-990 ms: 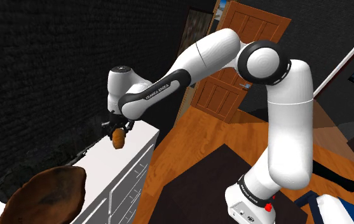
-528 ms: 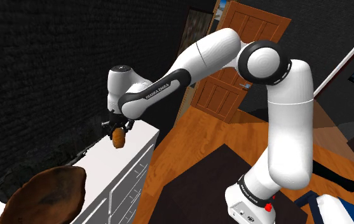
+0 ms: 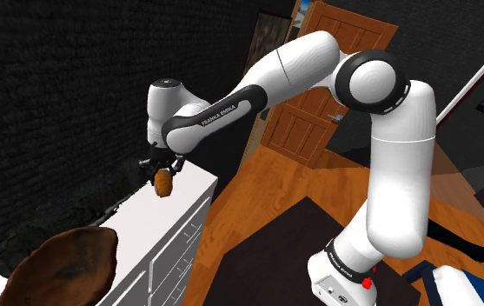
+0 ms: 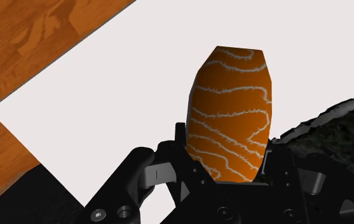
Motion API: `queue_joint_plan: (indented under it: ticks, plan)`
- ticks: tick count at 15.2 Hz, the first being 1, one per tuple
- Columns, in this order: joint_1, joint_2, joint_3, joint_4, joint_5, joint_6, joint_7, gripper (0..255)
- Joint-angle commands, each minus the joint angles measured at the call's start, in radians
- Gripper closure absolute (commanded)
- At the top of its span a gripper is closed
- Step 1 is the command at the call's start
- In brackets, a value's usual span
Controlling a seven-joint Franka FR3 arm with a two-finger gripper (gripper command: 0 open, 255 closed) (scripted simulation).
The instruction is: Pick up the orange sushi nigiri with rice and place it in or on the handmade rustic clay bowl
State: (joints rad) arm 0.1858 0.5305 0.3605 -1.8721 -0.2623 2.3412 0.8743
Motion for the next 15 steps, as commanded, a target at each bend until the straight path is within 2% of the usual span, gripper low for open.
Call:
queue_joint_plan:
  ticks: [1, 15]
  plan:
    - [-0.005, -0.019, 0.006, 0.003, 0.009, -0.021, -0.006, 255]
    - [-0.028, -0.132, 0.040, 0.039, 0.068, -0.163, -0.044, 255]
